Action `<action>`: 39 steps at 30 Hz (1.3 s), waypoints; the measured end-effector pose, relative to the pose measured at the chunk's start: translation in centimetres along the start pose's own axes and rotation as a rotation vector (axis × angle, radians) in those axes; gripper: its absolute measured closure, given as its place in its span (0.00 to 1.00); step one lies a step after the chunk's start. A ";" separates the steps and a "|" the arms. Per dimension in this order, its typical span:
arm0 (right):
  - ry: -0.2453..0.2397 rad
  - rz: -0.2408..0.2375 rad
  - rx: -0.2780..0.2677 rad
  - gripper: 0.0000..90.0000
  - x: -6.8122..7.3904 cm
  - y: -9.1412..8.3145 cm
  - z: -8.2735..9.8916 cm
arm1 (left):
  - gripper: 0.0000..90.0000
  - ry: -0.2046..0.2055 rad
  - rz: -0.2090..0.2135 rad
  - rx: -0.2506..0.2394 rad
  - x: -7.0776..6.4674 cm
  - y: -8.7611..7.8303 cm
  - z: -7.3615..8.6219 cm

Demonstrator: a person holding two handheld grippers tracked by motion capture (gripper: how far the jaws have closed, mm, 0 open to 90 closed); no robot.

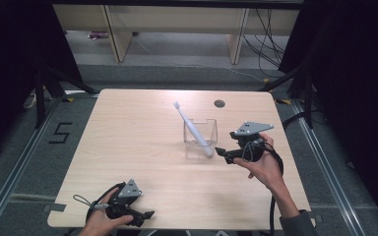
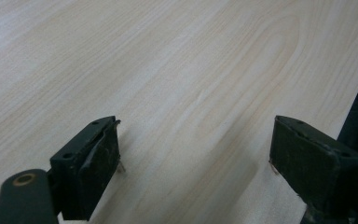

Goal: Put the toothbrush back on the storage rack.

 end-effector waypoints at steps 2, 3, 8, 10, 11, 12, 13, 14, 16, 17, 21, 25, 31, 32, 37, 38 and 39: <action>0.012 -0.006 0.011 0.25 0.2 -0.1 0.3 | 0.17 0.014 -0.008 0.014 0.2 -0.1 0.1; -0.006 0.005 -0.005 0.25 0.1 -0.1 0.3 | 0.17 0.008 -0.004 0.008 0.1 0.0 0.0; -0.001 0.007 0.008 0.25 0.2 -0.3 0.9 | 0.17 0.000 0.000 0.000 0.0 0.0 0.0; -0.008 0.006 0.002 0.25 0.2 -0.4 1.1 | 0.17 0.017 -0.007 0.016 0.2 -0.1 0.1; 0.002 0.001 0.013 0.25 0.3 -0.5 1.3 | 0.17 0.012 -0.008 0.014 0.2 -0.1 0.1; 0.002 -0.005 0.010 0.25 0.4 -0.5 1.4 | 0.17 0.011 -0.009 0.013 0.2 0.0 0.1; 0.000 0.007 0.007 0.25 0.3 -0.6 1.5 | 0.17 0.015 -0.010 0.016 0.2 -0.1 0.1; 0.011 -0.005 0.021 0.25 0.5 -0.7 1.7 | 0.17 0.013 -0.008 0.014 0.2 -0.1 0.1; 0.018 0.004 0.012 0.25 0.5 -0.8 1.9 | 0.17 0.013 -0.010 0.014 0.2 -0.1 0.1; 0.002 0.002 0.011 0.25 0.5 -0.8 1.9 | 0.17 0.014 -0.010 0.015 0.2 -0.1 0.1; 0.022 -0.002 0.024 0.25 0.8 -1.0 2.4 | 0.17 0.013 -0.010 0.015 0.2 -0.1 0.1; 0.011 0.000 0.021 0.25 0.8 -1.1 2.8 | 0.17 0.013 -0.010 0.015 0.2 -0.1 0.1; 0.041 0.002 0.034 0.25 1.3 -1.1 3.7 | 0.17 0.014 -0.010 0.015 0.2 -0.1 0.1; 0.013 -0.010 0.035 0.25 1.1 -1.0 3.8 | 0.17 0.014 -0.011 0.015 0.2 -0.1 0.1; 0.034 -0.004 0.043 0.25 1.4 -1.0 4.7 | 0.17 0.014 -0.011 0.015 0.2 -0.1 0.1; 0.013 0.005 0.028 0.25 1.2 -0.9 4.7 | 0.17 0.014 -0.011 0.015 0.2 -0.1 0.1; 0.035 -0.001 0.040 0.25 1.5 -0.9 4.9 | 0.17 0.015 -0.011 0.015 0.2 -0.1 0.1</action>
Point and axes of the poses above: each handheld gripper's, and its own axes: y roughly forward along the jaws, z roughly out of its underside, x roughly to its left, the point moved 5 cm from there along y, roughly forward along the jaws, and after that the axes turned 5 degrees about y, right-handed, at the moved point
